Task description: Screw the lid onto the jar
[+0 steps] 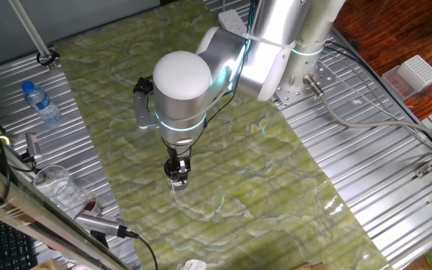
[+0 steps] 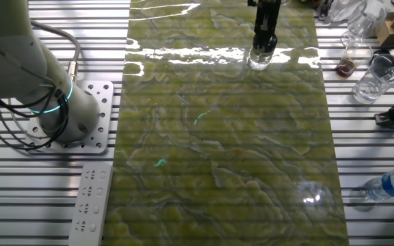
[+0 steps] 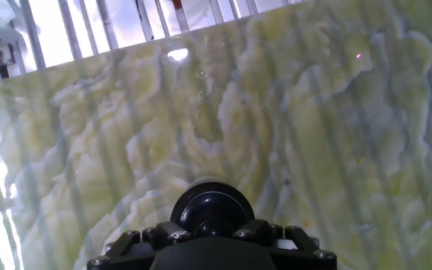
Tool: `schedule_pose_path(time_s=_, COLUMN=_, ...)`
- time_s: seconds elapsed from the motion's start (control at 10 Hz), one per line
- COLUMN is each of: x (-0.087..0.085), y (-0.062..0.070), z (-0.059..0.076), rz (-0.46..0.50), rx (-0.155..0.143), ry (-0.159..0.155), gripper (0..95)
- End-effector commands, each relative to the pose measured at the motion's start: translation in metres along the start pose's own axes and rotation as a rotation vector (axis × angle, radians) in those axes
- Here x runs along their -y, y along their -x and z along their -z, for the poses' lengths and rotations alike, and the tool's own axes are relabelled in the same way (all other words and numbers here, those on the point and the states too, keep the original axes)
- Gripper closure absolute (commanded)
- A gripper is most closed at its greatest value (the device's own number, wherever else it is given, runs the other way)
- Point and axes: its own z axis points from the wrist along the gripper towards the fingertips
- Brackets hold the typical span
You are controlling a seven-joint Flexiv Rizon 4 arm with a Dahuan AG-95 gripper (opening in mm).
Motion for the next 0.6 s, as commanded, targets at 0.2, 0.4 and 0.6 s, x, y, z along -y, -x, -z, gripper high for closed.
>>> schedule_pose_path(time_s=0.2, x=0.001, y=-0.001, z=-0.002, rz=0.026, rx=-0.002, ry=0.032, gripper=19.0)
schedule_pose_path(time_s=0.4, x=0.001, y=-0.002, z=-0.005, rz=0.036, rx=0.001, ry=0.03, gripper=19.0)
schedule_pose_path(time_s=0.6, x=0.003, y=-0.007, z=-0.013, rz=0.063, rx=0.017, ry=0.022, gripper=0.0)
